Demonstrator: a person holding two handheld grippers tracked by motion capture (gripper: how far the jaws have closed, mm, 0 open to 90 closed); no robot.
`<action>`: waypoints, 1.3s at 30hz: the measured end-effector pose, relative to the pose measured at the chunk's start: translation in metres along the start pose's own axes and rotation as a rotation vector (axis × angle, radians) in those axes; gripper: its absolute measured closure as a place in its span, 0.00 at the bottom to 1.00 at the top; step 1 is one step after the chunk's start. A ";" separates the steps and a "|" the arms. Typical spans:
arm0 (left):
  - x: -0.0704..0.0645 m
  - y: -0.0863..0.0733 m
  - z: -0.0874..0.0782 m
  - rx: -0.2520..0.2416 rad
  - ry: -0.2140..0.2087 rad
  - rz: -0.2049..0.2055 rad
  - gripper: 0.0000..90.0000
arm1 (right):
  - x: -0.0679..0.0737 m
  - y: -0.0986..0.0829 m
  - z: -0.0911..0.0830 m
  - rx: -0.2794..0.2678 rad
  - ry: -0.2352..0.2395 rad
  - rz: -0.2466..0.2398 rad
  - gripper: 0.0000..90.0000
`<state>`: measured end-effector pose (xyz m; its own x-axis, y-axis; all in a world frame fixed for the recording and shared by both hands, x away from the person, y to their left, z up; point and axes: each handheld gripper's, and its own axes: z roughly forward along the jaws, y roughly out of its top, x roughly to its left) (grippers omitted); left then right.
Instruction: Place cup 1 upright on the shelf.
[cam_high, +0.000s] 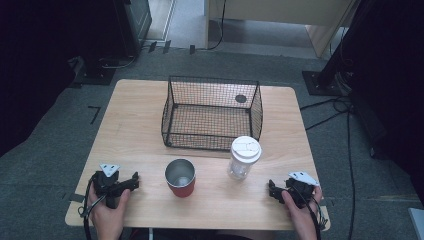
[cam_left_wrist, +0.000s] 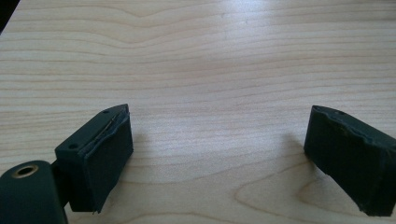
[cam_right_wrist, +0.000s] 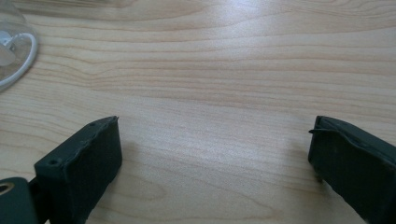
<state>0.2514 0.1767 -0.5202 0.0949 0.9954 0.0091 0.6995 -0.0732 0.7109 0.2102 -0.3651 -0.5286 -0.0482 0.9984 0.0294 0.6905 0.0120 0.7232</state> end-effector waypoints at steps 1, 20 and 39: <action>0.000 0.000 0.000 0.001 0.001 0.000 0.10 | 0.000 0.000 0.000 0.000 -0.003 0.001 0.03; 0.000 0.000 0.000 0.000 0.000 0.001 0.10 | 0.034 -0.002 -0.003 -0.018 0.047 -0.050 0.03; -0.004 -0.001 -0.001 0.001 -0.017 0.022 0.10 | 0.065 0.000 -0.015 -0.040 0.116 -0.079 0.05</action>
<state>0.2500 0.1724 -0.5202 0.1224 0.9924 0.0122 0.6979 -0.0948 0.7099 0.1960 -0.3015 -0.5166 -0.1861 0.9813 0.0489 0.6524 0.0862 0.7530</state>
